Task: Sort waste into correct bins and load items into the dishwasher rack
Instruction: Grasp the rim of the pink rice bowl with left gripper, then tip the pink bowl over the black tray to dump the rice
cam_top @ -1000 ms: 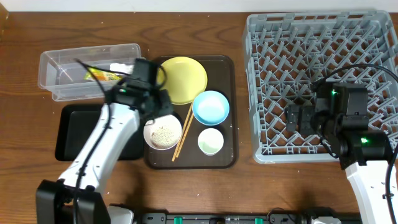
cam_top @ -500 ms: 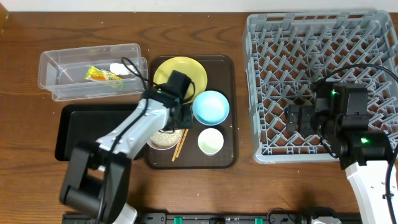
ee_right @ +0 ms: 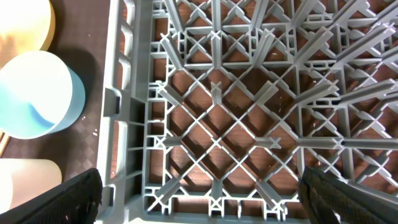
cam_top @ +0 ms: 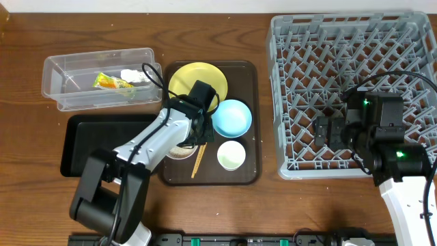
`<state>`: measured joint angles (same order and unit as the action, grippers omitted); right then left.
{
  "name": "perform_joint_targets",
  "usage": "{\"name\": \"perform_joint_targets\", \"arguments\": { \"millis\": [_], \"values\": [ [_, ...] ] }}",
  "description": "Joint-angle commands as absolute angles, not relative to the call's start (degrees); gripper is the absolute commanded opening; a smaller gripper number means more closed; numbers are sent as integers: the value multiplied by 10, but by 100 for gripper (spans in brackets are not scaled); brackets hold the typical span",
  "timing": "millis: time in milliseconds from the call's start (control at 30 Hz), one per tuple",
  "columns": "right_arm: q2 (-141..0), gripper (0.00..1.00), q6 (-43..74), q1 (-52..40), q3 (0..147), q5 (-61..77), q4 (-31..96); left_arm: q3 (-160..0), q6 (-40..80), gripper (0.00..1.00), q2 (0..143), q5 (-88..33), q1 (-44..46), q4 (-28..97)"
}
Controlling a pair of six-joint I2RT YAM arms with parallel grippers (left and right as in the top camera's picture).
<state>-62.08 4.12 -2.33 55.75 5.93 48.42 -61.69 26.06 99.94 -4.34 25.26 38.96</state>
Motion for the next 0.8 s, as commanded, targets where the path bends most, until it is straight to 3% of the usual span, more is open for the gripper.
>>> {"name": "perform_joint_targets", "arguments": {
  "millis": [0,400,767],
  "values": [
    [-617,99,46,-27,569,58,485,-634,251,6,971,-40,252,405],
    [-617,99,46,-27,569,58,485,-639,214,6,816,-72,171,451],
    [-617,99,47,-27,569,58,486,-626,55,6,837,-398,-82,467]
  ]
}}
